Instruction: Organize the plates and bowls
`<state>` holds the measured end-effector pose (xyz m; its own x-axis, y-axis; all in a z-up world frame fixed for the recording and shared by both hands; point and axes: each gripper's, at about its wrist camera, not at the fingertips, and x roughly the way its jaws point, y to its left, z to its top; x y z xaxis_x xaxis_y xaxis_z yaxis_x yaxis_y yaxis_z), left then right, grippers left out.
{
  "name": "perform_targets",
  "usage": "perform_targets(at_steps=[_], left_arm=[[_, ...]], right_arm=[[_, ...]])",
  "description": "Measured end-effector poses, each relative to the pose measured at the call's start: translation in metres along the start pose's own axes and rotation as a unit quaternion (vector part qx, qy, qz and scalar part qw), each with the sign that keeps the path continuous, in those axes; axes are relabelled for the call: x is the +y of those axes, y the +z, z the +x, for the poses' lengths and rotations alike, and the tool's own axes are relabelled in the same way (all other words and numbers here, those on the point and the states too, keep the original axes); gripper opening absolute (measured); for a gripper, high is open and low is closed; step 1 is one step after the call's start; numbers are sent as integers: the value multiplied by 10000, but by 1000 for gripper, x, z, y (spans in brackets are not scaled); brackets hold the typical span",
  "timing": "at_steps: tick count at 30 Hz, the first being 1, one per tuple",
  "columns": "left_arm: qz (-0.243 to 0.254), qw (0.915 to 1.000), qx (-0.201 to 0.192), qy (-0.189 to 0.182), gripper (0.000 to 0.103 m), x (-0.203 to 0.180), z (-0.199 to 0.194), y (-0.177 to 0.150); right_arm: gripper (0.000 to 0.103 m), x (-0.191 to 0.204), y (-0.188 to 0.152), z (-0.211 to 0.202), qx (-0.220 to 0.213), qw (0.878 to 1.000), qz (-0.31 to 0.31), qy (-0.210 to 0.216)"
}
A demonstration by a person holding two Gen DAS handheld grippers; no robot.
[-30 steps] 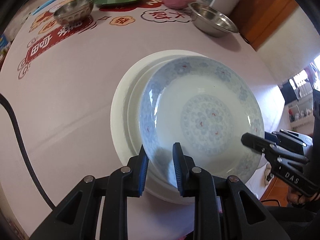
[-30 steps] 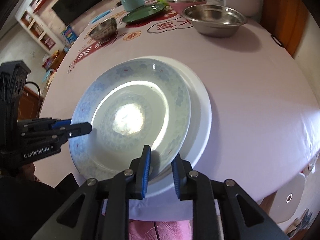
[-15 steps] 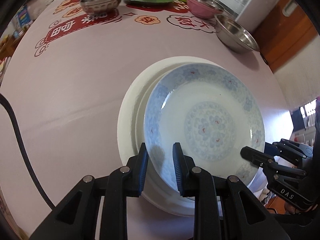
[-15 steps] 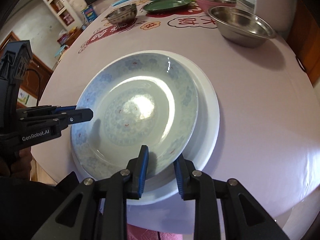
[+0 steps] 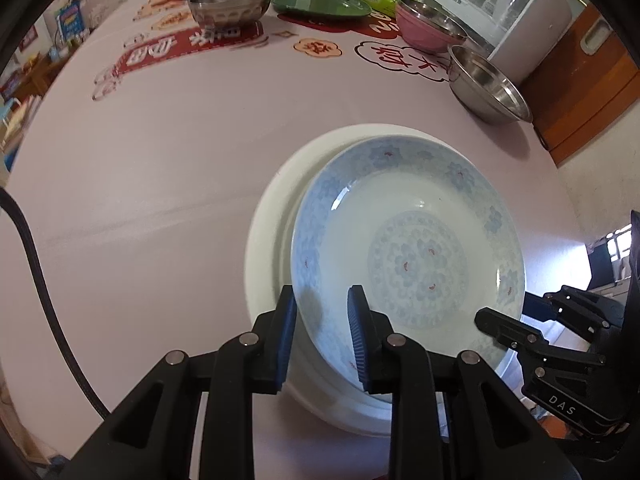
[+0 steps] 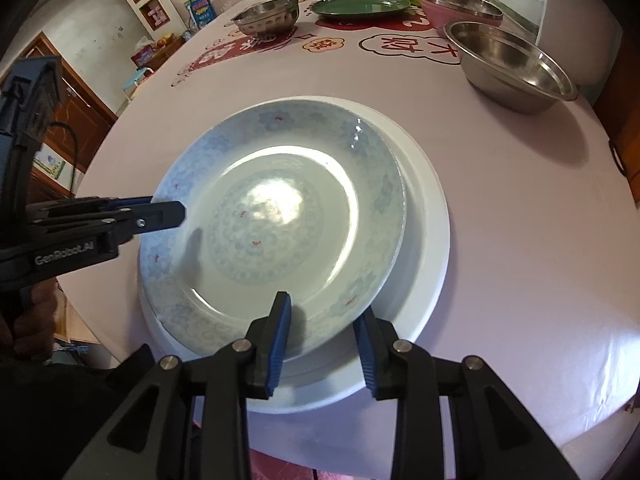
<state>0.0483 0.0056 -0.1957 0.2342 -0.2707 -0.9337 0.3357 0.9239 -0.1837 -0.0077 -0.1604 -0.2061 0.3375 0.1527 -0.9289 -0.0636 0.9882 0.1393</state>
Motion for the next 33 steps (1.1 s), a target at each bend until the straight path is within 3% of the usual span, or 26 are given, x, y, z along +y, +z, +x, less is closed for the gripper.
perform_targets(at_steps=[8, 13, 20, 23, 25, 33], left_arm=[[446, 9984, -281, -211, 26, 6, -29, 6], [643, 9963, -348, -447, 27, 15, -50, 3], [726, 9945, -461, -594, 30, 32, -77, 0], [775, 9949, -299, -572, 31, 39, -82, 1], [747, 9955, -226, -540, 34, 44, -86, 3], [589, 9972, -365, -277, 64, 52, -108, 32]], right_arm=[[49, 19, -2, -9, -71, 9982, 72, -592], [66, 28, -4, -27, -393, 9949, 386, -840], [67, 38, -12, -42, -605, 9904, 687, -1031], [67, 43, -13, -48, -684, 9894, 751, -1041], [67, 46, -11, -52, -721, 9892, 752, -1035], [67, 38, 22, -80, -1178, 9847, 519, -1175]])
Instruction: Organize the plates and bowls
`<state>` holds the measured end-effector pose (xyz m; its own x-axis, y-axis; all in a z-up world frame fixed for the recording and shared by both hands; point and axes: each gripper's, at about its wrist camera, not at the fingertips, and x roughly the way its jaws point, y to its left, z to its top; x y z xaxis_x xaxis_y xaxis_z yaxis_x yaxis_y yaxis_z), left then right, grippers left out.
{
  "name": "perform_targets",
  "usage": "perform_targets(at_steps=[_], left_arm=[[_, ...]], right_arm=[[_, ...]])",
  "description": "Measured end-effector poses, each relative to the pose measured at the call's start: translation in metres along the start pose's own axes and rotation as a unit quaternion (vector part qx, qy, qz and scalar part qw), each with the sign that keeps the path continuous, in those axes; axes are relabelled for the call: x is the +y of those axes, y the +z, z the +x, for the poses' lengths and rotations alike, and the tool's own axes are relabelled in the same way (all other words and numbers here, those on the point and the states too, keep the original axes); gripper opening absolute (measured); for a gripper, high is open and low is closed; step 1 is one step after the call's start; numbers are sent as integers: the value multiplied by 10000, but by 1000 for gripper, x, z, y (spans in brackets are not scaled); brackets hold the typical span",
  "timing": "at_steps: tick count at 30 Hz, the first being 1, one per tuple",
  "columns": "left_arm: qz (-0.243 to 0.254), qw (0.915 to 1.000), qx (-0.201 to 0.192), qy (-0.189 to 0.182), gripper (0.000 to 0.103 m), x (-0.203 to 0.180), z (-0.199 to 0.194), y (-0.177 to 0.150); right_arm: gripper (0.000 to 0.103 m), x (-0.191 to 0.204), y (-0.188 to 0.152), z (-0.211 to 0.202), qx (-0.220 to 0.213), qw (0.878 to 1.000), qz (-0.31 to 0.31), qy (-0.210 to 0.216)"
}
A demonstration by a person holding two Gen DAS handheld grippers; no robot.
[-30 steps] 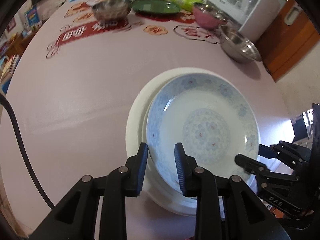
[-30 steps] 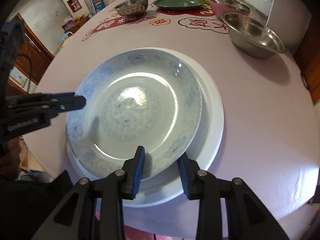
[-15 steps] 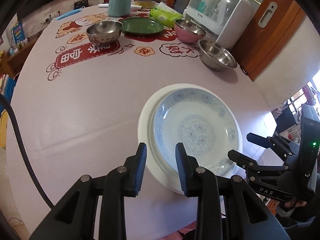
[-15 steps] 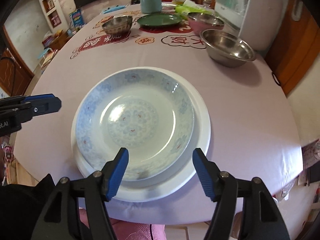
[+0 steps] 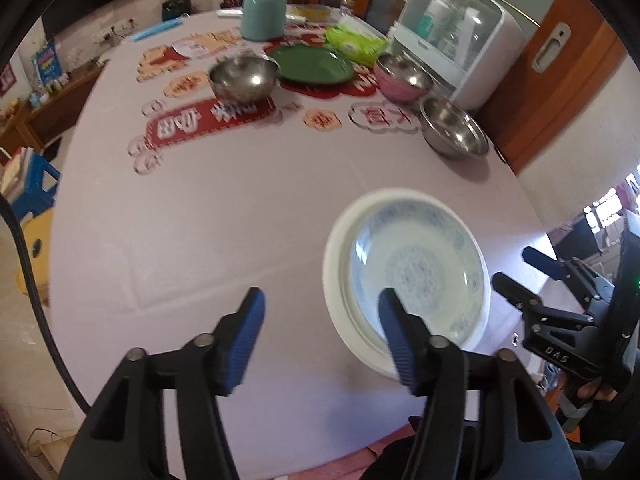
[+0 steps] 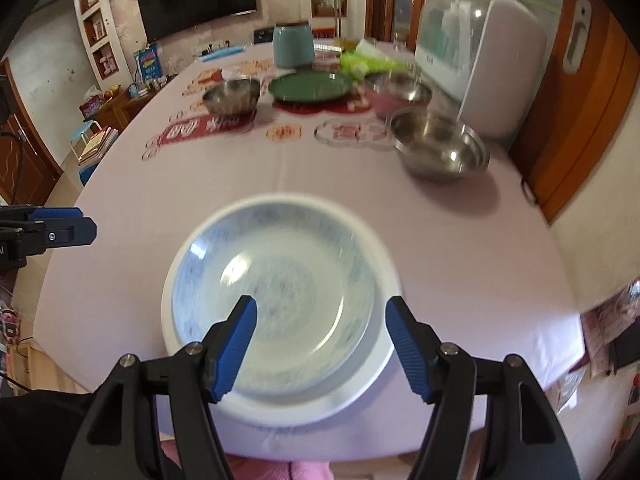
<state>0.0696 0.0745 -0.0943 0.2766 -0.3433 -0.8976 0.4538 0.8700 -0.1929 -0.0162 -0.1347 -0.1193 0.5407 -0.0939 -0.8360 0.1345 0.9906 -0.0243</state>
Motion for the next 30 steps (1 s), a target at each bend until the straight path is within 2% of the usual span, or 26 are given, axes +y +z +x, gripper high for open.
perform_targets(at_steps=[3, 5, 15, 24, 30], left_arm=[[-35, 9998, -134, 144, 71, -1, -9, 15], [-81, 9994, -196, 266, 72, -4, -13, 26], [-622, 9938, -428, 815, 73, -17, -16, 86], [-862, 9895, -628, 980, 73, -29, -19, 145], [-1205, 9869, -557, 916, 73, -25, -13, 191]], right_arm=[[67, -9, 21, -3, -154, 9999, -25, 25], [67, -16, 38, -6, -295, 9995, -90, 19], [73, -48, 121, -18, -831, 9956, -390, 210], [73, -81, 195, -16, -1011, 9905, -700, 615], [74, -100, 239, -1, -1185, 9861, -834, 816]])
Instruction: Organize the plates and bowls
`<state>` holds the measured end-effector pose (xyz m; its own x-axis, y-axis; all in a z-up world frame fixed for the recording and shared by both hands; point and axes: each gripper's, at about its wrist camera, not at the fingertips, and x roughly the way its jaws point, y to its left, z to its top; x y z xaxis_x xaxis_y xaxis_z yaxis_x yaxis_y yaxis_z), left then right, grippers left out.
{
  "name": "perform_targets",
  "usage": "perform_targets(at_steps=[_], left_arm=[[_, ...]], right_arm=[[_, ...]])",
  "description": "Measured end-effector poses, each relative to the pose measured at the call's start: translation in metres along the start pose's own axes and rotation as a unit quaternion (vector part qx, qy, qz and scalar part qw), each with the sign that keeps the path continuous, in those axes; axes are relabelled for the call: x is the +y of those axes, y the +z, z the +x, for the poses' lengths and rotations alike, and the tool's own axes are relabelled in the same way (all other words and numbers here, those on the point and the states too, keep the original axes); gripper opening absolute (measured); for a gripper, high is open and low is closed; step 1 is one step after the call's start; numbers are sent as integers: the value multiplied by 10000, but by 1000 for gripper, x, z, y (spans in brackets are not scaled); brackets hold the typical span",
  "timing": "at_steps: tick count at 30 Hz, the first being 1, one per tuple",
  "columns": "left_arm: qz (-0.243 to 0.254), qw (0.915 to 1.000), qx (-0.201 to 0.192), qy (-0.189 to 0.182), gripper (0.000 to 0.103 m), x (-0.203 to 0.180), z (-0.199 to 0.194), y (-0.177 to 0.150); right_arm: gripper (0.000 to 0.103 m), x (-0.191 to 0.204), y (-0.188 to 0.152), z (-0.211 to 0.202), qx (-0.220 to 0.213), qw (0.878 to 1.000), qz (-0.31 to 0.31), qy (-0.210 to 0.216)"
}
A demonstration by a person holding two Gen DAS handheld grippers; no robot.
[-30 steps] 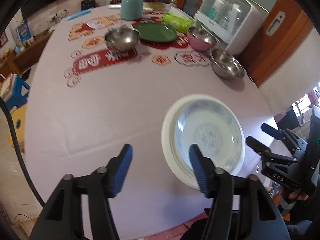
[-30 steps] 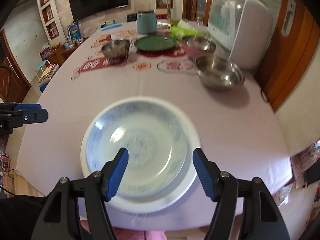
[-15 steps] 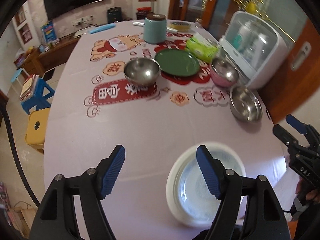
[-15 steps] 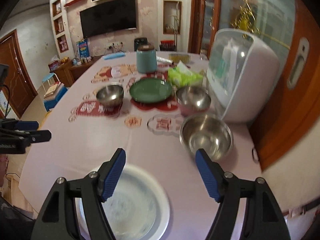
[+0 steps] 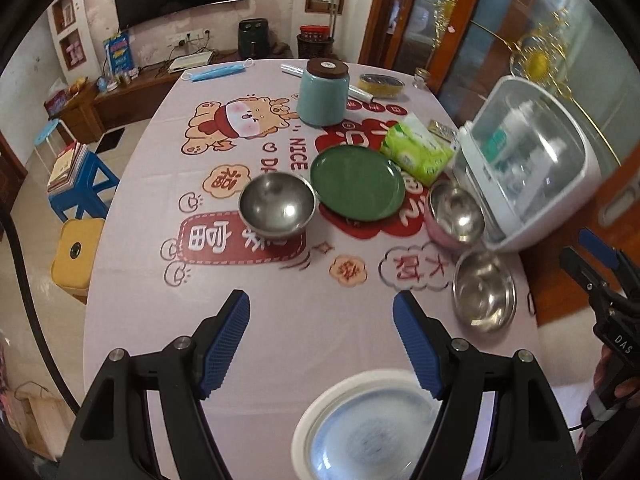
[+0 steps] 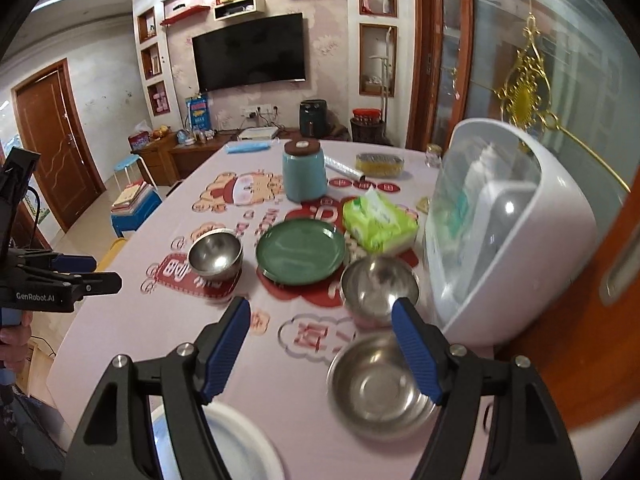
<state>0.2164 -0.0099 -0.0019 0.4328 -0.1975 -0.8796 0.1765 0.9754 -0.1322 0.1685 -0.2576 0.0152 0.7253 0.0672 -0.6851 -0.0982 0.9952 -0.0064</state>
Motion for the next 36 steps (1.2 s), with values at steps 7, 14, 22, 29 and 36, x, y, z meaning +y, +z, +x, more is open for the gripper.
perform_targets(at_steps=[7, 14, 22, 29, 36], left_arm=[[-278, 9990, -50, 348, 73, -1, 11, 50], [-354, 9974, -142, 617, 73, -1, 22, 92], [-365, 9966, -347, 654, 73, -1, 48, 130], [-130, 9977, -420, 516, 73, -5, 89, 149], [91, 9989, -219, 408, 73, -6, 150, 158]], right_arm=[[75, -20, 36, 28, -201, 9993, -257, 176], [75, -37, 66, 58, -297, 9985, -301, 354], [75, -60, 75, 109, -93, 9978, 146, 647], [75, -64, 64, 157, 248, 9945, 392, 934], [75, -69, 51, 208, 514, 9892, 649, 1210]])
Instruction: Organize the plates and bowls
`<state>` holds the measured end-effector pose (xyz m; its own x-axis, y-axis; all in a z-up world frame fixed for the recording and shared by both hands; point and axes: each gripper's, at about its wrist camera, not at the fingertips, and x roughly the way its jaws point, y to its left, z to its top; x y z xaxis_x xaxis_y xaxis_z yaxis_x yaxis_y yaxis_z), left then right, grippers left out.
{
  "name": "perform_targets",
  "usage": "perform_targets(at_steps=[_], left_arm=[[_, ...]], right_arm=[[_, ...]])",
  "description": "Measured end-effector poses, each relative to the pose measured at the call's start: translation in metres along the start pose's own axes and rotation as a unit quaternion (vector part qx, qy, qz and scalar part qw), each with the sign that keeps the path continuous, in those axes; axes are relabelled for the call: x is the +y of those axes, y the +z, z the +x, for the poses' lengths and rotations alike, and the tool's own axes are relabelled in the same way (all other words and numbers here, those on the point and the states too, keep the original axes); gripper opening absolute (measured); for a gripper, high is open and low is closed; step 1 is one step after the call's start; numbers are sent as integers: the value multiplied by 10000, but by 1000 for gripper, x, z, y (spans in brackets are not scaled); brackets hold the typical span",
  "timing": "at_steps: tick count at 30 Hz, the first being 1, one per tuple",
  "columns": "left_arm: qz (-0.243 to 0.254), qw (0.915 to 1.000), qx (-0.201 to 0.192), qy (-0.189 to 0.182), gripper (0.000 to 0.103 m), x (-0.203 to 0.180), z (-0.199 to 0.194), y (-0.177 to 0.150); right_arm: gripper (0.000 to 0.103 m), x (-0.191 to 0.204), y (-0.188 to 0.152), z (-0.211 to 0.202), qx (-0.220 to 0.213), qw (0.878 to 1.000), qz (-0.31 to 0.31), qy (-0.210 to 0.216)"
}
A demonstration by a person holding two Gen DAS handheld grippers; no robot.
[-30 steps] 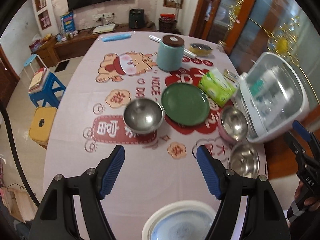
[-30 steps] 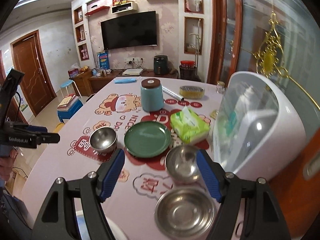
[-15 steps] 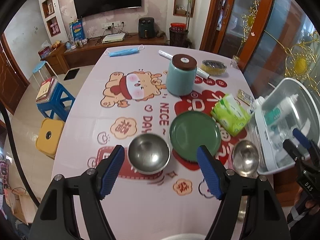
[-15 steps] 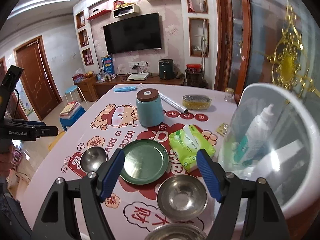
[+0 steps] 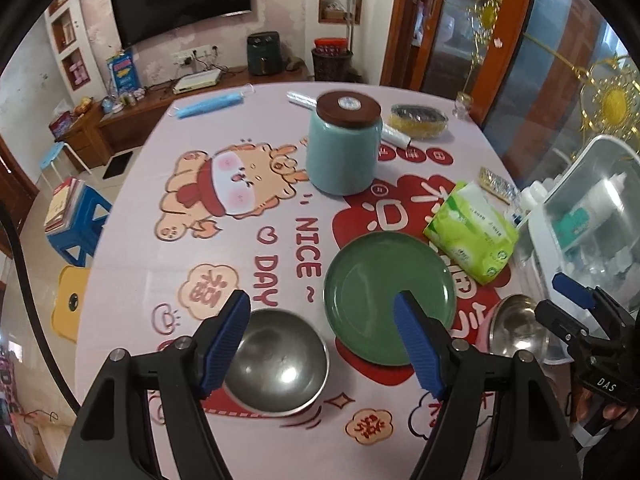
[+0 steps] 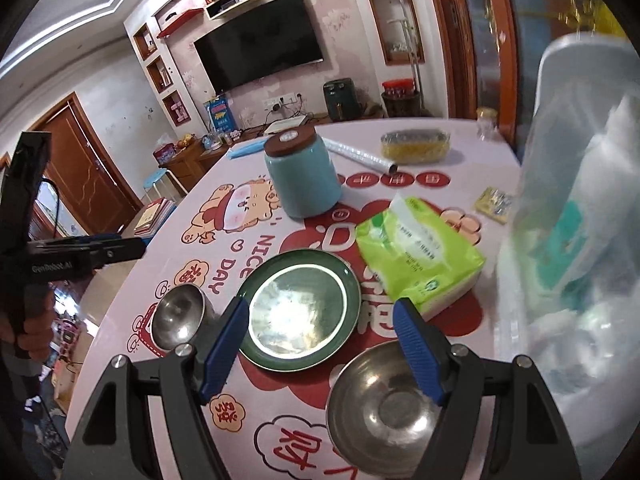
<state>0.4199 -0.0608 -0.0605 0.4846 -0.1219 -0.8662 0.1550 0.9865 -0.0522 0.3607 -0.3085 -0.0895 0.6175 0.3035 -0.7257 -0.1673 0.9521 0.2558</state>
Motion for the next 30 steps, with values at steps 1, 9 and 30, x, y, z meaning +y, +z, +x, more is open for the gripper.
perform_targets(at_steps=[1, 9, 30], left_arm=[[20, 10000, 47, -7, 73, -1, 11, -1], [171, 9984, 523, -100, 63, -9, 84, -6], [182, 9909, 1333, 43, 52, -21, 166, -10]], right_arm=[[75, -2, -2, 7, 65, 10000, 26, -4], [75, -15, -9, 54, 367, 9991, 164, 107], [75, 14, -14, 107, 1102, 9913, -665, -279]])
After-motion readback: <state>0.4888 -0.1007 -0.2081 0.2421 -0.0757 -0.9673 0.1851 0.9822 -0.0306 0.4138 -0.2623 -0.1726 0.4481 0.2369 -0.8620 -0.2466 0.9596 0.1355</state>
